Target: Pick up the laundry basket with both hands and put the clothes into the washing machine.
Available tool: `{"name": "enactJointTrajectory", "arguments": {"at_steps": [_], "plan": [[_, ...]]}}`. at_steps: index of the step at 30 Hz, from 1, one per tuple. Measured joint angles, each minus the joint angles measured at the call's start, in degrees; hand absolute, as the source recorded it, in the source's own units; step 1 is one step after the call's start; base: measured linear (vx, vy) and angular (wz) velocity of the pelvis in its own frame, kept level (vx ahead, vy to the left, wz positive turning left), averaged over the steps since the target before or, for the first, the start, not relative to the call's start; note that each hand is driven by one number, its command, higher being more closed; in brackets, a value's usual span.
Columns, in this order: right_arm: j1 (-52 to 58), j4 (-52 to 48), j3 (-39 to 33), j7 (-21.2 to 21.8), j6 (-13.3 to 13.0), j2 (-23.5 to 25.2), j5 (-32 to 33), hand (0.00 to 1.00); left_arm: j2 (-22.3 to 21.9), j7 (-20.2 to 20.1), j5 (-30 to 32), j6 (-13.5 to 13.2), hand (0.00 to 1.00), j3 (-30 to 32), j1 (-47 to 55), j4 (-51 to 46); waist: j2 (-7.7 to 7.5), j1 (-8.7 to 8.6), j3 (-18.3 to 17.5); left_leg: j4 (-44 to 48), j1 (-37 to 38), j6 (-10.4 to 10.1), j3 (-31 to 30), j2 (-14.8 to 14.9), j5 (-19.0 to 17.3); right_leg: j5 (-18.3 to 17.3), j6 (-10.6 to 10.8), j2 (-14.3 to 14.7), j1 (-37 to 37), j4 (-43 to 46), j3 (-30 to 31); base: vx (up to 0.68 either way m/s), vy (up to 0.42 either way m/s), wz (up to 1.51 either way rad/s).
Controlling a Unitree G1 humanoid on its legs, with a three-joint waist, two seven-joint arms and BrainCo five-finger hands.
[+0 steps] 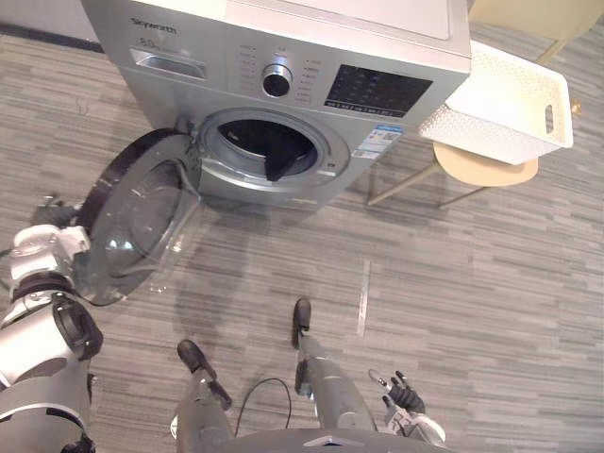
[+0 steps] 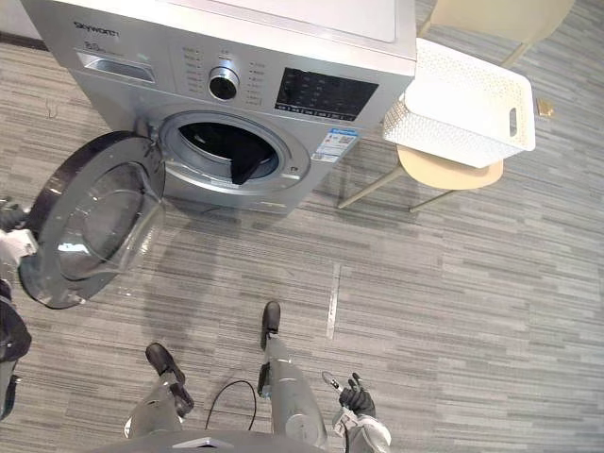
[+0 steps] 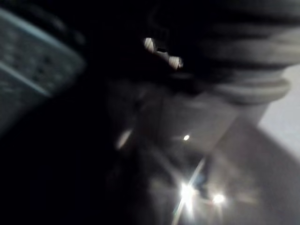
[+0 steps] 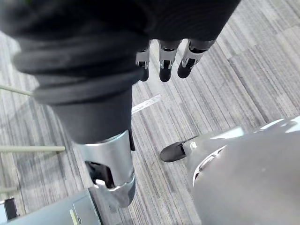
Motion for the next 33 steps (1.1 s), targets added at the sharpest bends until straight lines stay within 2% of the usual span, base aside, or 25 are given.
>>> {"name": "enactJointTrajectory", "arguments": {"at_steps": [3,7,8,9,10,11,12,14,15,16,17,19,21,22,27,30,32,33], "plan": [[0.04,-1.13,0.01,0.79,0.44,0.0,-1.51,0.0,-1.25,-5.67,5.61,0.59,0.0,-0.47,3.41,-0.41,-0.02,0.25,-0.01,0.19,1.23,-0.4,1.29,0.06,-0.36,0.23,-0.25,0.22,0.4,-0.01,0.63,0.02,0.032,-0.18],[-0.31,0.75,0.0,2.75,1.34,-1.05,-4.51,0.0,-2.03,-9.01,10.48,0.92,0.0,-4.81,7.57,-0.26,-0.01,0.19,-0.01,2.45,2.94,-0.71,3.12,0.14,-1.98,0.13,-0.36,0.35,1.26,-0.01,2.28,0.01,0.031,-0.29],[-0.77,2.51,-0.01,2.97,1.6,-1.99,-4.88,0.0,-2.43,-9.35,11.31,1.08,0.0,-8.1,7.48,-0.33,0.0,-0.19,-0.01,2.65,3.61,-0.74,3.18,-0.29,-2.1,-0.62,-1.33,0.01,1.91,-0.01,2.29,-0.02,0.01,-0.03],[-1.16,4.61,-0.1,2.97,1.8,-2.61,-6.31,0.0,-2.99,-9.31,11.98,1.06,0.0,-12.63,6.82,-0.44,-0.02,-0.56,-0.03,2.73,4.37,-0.78,3.04,-0.88,-2.2,-1.83,-2.79,-0.25,2.83,-0.01,2.15,-0.02,0.002,0.06],[-1.86,6.5,-0.13,3.01,2.15,-3.33,-6.77,0.0,-4.2,-9.26,12.29,1.05,0.0,-17.47,5.99,-0.71,0.33,-1.01,0.05,2.79,5.09,-0.8,2.91,-1.22,-2.27,-2.63,-3.16,-0.9,3.65,-0.01,1.96,-0.02,0.008,0.09],[-2.6,7.56,-0.17,3.02,2.43,-3.71,-6.88,0.0,-5.01,-9.04,12.51,1.13,0.0,-19.8,5.89,-1.21,0.76,-1.47,-0.01,2.78,5.39,-0.8,2.75,-1.3,-2.27,-2.66,-3.17,-1.02,3.99,-0.01,1.8,-0.04,0.021,0.09],[-3.85,9.07,-0.21,3.03,2.81,-4.42,-8.06,0.0,-7.35,-8.61,13.22,1.27,0.0,-24.82,5.35,-2.73,1.65,-2.06,-0.25,2.25,6.09,-0.83,2.59,-1.72,-2.21,-2.87,-3.11,-1.26,4.62,-0.01,1.68,-0.06,0.043,0.11],[-5.18,10.36,-1.09,2.92,2.83,-4.54,-8.9,0.0,-10.77,-7.03,13.63,1.44,0.0,-30.39,3.67,-2.89,2.89,-2.72,-0.47,1.08,7.09,-0.78,2.1,-2.51,-1.85,-3.25,-2.69,-1.76,5.56,-0.02,1.45,-0.04,0.048,0.17],[-5.56,10.45,-1.21,2.85,2.79,-4.36,-8.9,0.0,-13.96,-5.63,13.51,1.69,0.0,-34.44,2.07,-3.21,3.83,-3.21,-0.81,-0.33,7.94,-0.74,1.57,-3.39,-1.4,-3.43,-2.51,-2.18,6.23,-0.02,1.33,-0.04,0.067,0.2],[-5.84,10.51,-0.59,2.85,2.72,-4.21,-8.9,0.0,-16.7,-3.84,13.6,3.67,0.0,-38.15,0.44,-3.86,4.49,-3.45,-1.4,-1.85,8.63,-0.72,1.41,-4.29,-1.06,-3.64,-2.19,-2.75,6.39,-0.02,1.5,-0.04,0.078,0.15],[-5.99,10.5,0.0,2.84,2.68,-4.19,-8.9,0.0,-17.48,-2.95,13.57,4.2,0.0,-39.63,-0.27,-3.86,4.75,-3.67,-1.53,-2.54,9.05,-0.74,1.41,-4.79,-0.92,-3.59,-2.11,-3.0,6.48,-0.02,1.57,-0.03,0.086,0.04],[-6.08,10.19,2.33,2.84,2.64,-4.31,-8.83,0.0,-19.94,-0.41,16.38,4.3,0.0,-49.79,-3.23,-5.2,5.51,-4.52,-2.0,-5.37,10.27,-0.2,1.41,-6.56,0.11,-3.28,-1.09,-4.1,6.65,-0.01,1.95,-0.04,0.105,0.02],[-5.95,9.77,4.08,2.82,2.52,-4.31,-8.85,0.0,-20.85,1.25,20.5,2.93,0.0,-57.49,-3.48,-10.13,5.33,-5.35,-2.39,-5.65,10.58,0.04,1.6,-7.37,0.22,-3.04,-0.23,-4.87,6.87,-0.01,2.4,-0.02,0.08,-0.02],[-5.78,9.8,4.8,2.78,2.23,-4.34,-8.82,0.0,-21.41,1.83,23.54,0.23,0.0,-62.24,-3.47,-12.85,5.28,-5.69,-3.14,-5.67,10.68,0.3,1.83,-7.97,-0.02,-2.98,0.24,-5.2,6.78,-0.01,2.97,0.01,0.073,-0.08],[-4.58,8.37,6.47,2.57,1.08,-4.4,-8.86,0.0,-22.84,1.77,27.14,-7.52,0.0,-69.21,0.67,-18.93,5.18,-6.89,-5.08,-5.58,12.28,0.58,4.34,-8.81,-1.02,-2.46,0.63,-5.12,6.65,0.0,4.76,0.06,0.05,-0.25],[-4.24,6.46,7.64,2.52,0.97,-4.4,-8.88,0.0,-23.32,1.5,27.36,-7.76,0.0,-69.19,7.68,-21.46,5.28,-6.86,-5.12,-5.33,12.65,0.28,4.47,-8.49,-1.31,-2.49,0.66,-4.85,6.83,0.0,4.73,0.07,0.008,-0.11],[-4.25,5.26,8.67,2.53,0.97,-4.32,-8.9,0.0,-23.11,0.74,26.77,-7.7,0.0,-68.95,13.79,-24.71,5.31,-6.21,-5.11,-5.32,12.54,0.27,4.18,-8.37,-1.31,-2.54,0.69,-4.84,6.9,-0.01,4.42,0.03,0.003,0.11],[-4.49,4.89,9.0,2.54,0.92,-4.12,-8.89,0.0,-23.14,0.31,25.12,-7.64,0.0,-67.9,19.91,-28.33,5.58,-5.63,-5.12,-5.32,12.26,0.29,3.19,-8.35,-1.3,-2.76,0.75,-4.94,7.27,-0.01,3.4,0.0,-0.002,0.3]]}}
